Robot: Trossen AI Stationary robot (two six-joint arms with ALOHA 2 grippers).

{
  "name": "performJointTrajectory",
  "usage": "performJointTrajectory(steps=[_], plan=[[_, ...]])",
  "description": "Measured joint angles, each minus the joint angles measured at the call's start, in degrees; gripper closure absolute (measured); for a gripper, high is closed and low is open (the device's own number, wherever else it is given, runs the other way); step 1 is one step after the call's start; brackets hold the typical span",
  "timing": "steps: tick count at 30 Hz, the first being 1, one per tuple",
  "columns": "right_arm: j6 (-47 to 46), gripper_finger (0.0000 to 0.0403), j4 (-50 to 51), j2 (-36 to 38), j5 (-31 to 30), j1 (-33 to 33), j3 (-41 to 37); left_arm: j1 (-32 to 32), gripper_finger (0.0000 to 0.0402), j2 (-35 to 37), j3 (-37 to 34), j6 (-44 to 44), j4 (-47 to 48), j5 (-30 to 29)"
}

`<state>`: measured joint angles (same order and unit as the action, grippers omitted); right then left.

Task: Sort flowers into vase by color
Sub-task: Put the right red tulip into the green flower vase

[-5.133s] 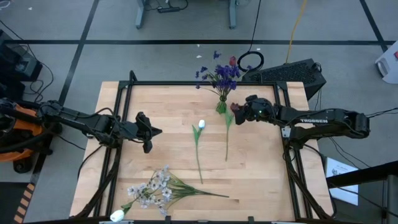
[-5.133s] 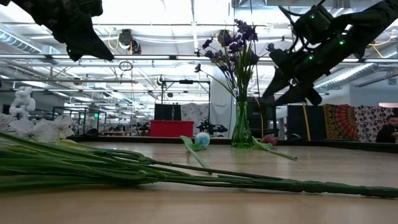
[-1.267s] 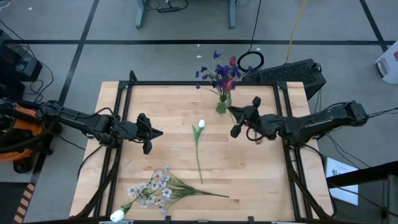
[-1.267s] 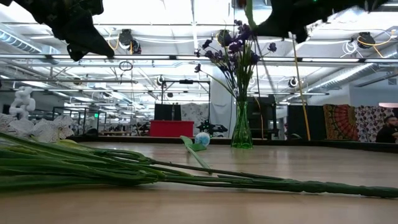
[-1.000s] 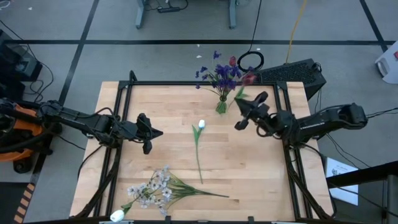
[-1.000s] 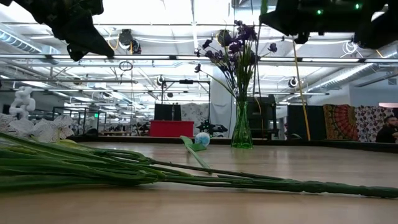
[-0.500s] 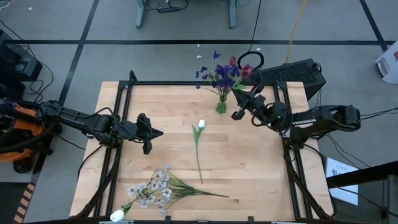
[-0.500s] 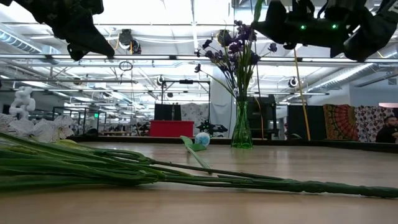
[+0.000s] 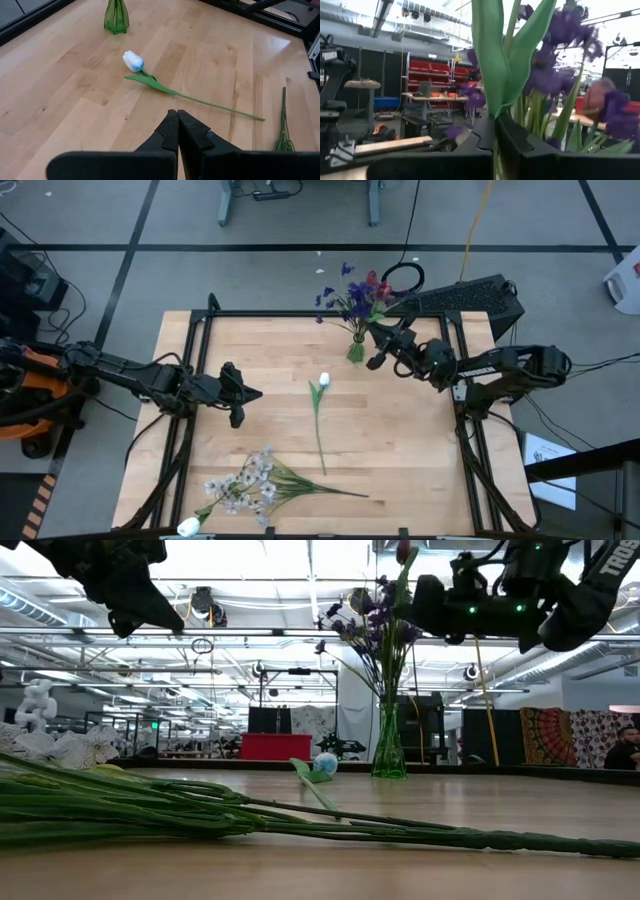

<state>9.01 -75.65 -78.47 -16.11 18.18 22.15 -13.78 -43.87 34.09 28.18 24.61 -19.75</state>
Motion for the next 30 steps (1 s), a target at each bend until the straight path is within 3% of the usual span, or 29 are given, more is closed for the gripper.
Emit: performJointTrajectory(steps=[14,25,30], plan=[[-1.06,0.0399,2.38,-5.76,-0.29,0.34,0.00,0.00,0.0395,-0.01,-0.01,-0.02,0.01,-0.02],[-0.95,0.0362,6.90,-4.77,-6.19,0.29,-0.04,0.00,0.0395,-0.01,0.00,-0.06,0.01,-0.04],[-1.06,0.0322,11.65,-1.17,-6.33,-0.11,0.45,0.00,0.0395,-0.01,0.00,-0.04,-0.03,-0.04]])
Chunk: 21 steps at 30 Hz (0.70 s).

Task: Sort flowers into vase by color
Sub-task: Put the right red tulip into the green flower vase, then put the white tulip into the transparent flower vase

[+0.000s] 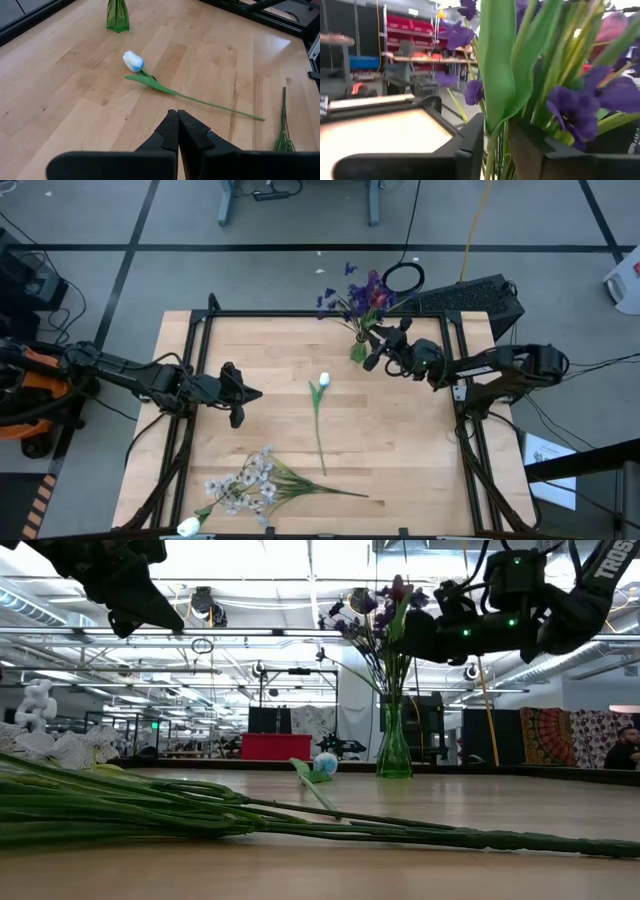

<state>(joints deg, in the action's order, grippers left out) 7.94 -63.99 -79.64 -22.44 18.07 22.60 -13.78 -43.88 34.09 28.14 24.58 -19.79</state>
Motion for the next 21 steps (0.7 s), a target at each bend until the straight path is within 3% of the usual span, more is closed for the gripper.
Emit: performJointTrajectory(steps=[10,17,21], plan=[[-1.05,0.0242,33.19,9.48,0.02,-1.49,7.70,0.01,0.0395,0.02,0.00,0.02,-0.04,-0.04],[-7.81,0.0232,55.52,17.08,0.00,-2.60,14.78,0.00,0.0395,0.02,0.00,0.02,0.06,-0.07],[-16.52,0.0232,68.86,20.75,0.02,-3.56,19.20,0.00,0.0395,0.02,0.00,-0.03,0.42,-0.07]])
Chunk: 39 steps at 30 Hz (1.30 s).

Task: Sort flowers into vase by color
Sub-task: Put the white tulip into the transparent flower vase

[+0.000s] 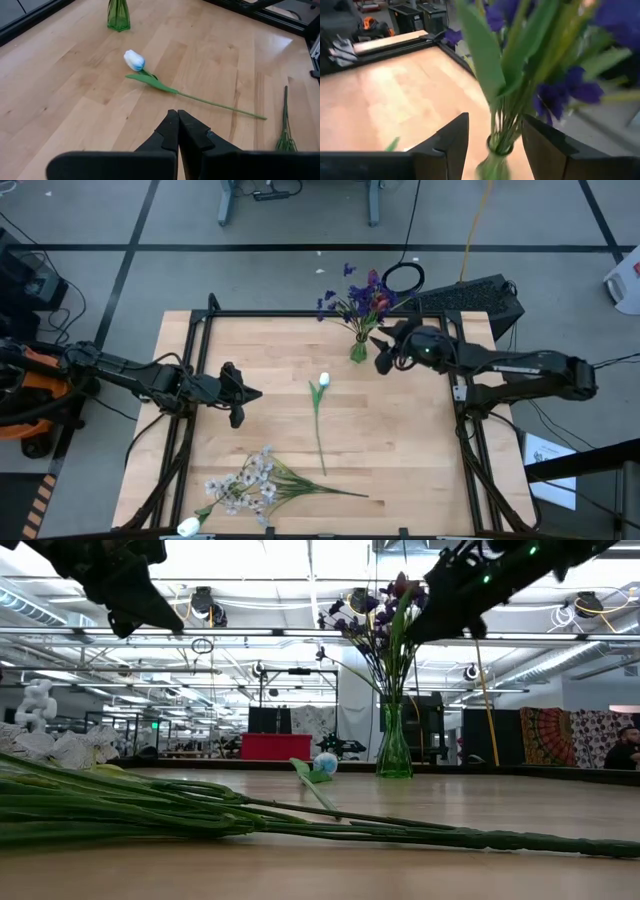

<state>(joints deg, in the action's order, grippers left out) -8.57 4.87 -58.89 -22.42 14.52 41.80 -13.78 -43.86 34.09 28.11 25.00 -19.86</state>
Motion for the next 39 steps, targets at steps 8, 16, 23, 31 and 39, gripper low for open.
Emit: performJointTrajectory(steps=[8,16,23,31,39], plan=[[-28.94,0.0267,27.72,2.25,0.07,-3.87,9.30,0.00,0.0395,0.00,0.00,-1.24,2.13,0.02],[-50.06,0.0386,38.19,-0.16,0.31,-13.71,11.39,0.00,0.0395,2.35,0.00,-1.42,8.70,4.75],[-62.89,0.0401,30.44,-10.27,0.02,-24.89,11.39,-1.29,0.0395,7.72,-0.01,-1.45,11.91,6.54],[-70.20,0.0402,32.87,-31.35,0.07,-31.97,25.70,-3.25,0.0395,12.74,0.00,-1.46,14.56,6.59],[-66.76,0.0403,54.20,-53.17,-0.04,-30.35,55.13,-4.80,0.0395,13.05,0.00,-1.48,14.77,6.60]])
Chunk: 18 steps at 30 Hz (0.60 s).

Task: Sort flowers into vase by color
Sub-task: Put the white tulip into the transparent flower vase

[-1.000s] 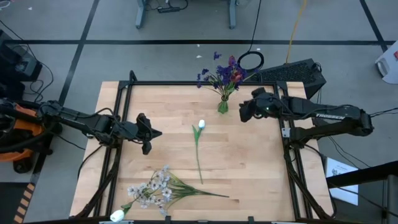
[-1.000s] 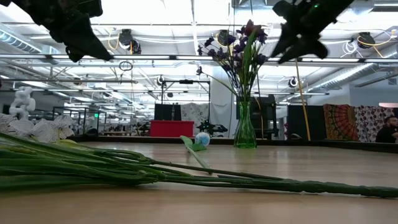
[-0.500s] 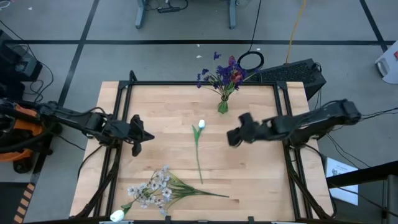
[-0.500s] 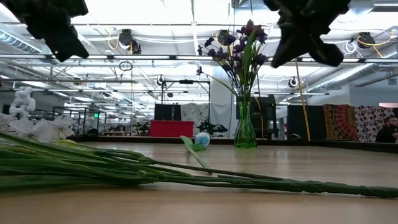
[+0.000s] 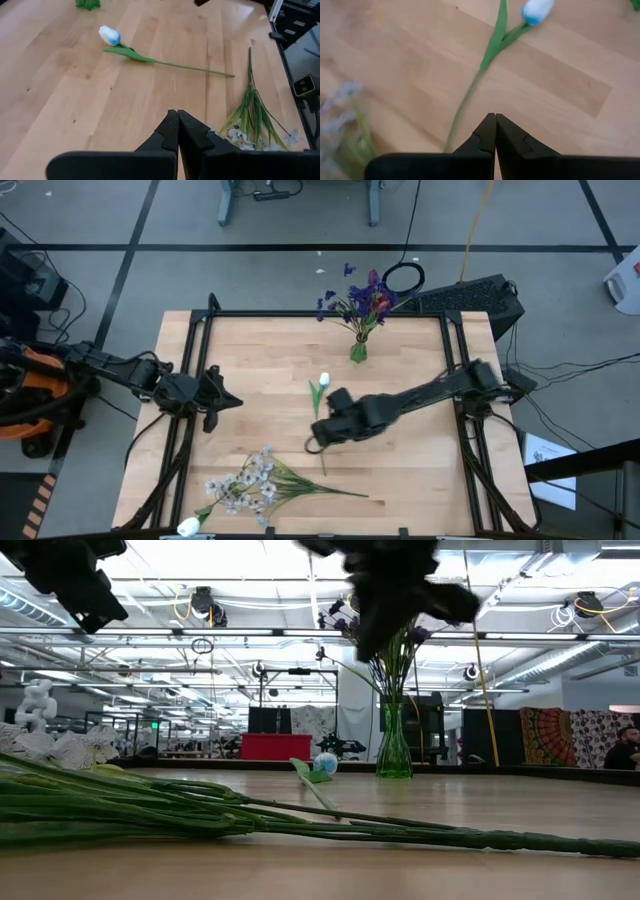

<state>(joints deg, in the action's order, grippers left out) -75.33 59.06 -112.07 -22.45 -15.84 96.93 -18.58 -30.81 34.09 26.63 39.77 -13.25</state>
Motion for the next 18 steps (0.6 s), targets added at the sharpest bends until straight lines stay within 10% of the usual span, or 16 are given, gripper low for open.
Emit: performJointTrajectory(steps=[18], plan=[[-0.52,0.0322,0.57,-20.14,10.55,7.81,16.89,-5.58,0.0395,-0.41,0.00,4.61,0.00,3.67]])
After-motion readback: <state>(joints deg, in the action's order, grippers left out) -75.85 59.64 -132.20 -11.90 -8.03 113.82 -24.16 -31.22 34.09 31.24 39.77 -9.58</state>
